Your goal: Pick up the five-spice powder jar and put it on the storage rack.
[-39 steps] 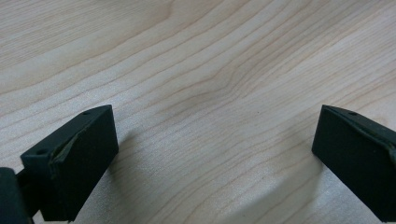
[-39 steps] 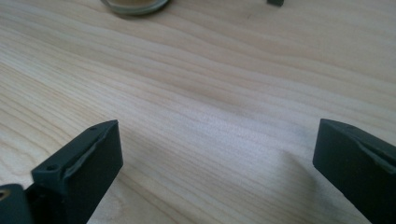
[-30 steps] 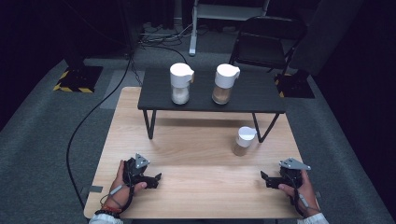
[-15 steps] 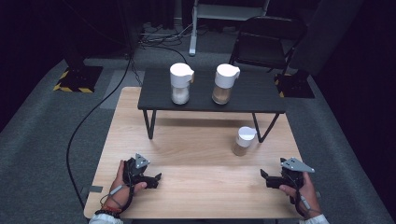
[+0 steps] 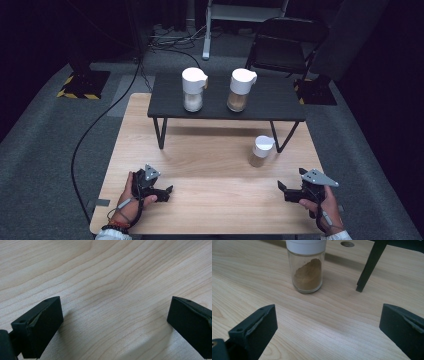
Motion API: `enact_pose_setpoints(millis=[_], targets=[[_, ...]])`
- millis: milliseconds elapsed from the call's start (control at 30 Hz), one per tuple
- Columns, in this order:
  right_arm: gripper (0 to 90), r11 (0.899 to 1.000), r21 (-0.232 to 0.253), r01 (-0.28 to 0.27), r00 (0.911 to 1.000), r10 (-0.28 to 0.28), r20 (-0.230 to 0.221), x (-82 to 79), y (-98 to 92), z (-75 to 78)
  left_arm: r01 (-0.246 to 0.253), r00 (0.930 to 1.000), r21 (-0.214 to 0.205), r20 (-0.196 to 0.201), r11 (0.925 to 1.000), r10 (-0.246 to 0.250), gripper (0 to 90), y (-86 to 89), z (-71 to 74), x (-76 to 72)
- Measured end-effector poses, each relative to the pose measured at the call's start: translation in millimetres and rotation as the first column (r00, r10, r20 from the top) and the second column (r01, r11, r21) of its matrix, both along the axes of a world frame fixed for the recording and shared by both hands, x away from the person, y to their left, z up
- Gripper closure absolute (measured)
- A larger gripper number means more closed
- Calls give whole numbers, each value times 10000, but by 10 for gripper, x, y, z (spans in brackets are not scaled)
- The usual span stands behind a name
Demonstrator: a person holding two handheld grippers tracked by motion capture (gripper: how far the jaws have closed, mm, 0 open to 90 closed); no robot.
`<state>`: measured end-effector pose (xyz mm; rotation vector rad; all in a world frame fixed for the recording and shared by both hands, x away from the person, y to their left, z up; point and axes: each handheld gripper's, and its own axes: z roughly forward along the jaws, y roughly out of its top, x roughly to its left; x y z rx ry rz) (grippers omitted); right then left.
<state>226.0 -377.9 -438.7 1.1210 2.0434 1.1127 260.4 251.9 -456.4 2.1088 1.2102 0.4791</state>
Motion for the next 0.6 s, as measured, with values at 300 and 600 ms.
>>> enact_pose_setpoints(millis=[300, 600], targets=[[13, 9998, 91, -178, 9998, 177, 77, 27, 23, -41, -14, 10000, -14, 14, 10000, 14, 2, -1, -3, -3], [14, 9992, 110, -389, 9992, 389, -10, 98, 112, -56, -20, 10000, -15, 13, 10000, 20, 2, -1, -3, -4]])
